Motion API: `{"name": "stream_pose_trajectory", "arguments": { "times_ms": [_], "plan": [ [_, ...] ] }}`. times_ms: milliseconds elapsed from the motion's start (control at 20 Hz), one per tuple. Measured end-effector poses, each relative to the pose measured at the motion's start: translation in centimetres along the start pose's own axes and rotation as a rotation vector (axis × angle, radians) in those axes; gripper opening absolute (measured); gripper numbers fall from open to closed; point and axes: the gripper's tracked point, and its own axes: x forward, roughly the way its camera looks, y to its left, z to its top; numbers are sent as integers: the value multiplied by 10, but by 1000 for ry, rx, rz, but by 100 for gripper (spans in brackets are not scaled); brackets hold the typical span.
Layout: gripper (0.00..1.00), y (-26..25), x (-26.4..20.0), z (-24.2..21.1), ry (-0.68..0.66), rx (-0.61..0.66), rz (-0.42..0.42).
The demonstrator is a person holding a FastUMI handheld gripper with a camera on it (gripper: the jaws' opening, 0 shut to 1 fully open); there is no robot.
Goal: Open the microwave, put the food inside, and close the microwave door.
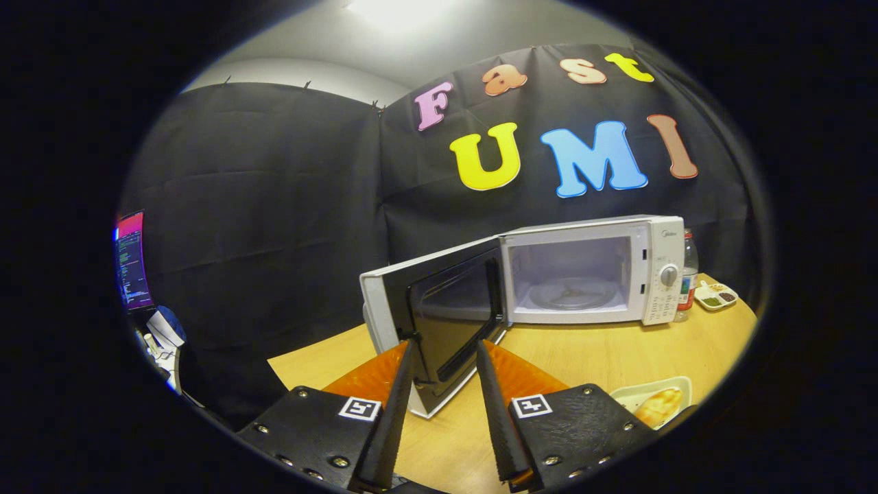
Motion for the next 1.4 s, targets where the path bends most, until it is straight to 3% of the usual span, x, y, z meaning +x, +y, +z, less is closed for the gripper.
{"name": "stream_pose_trajectory", "arguments": {
  "times_ms": [50, 150, 250, 450, 800, 1400],
  "plan": [
    [56, -10, -5, -1, -2, -4, -9],
    [83, -32, -12, -9, 11, -23, -57],
    [92, -62, -21, -21, 37, -66, -129],
    [92, -117, -39, -48, 95, -106, -245],
    [93, -195, -63, -90, 192, -68, -403],
    [93, -213, -50, -133, 309, -11, -397]
  ]
}}
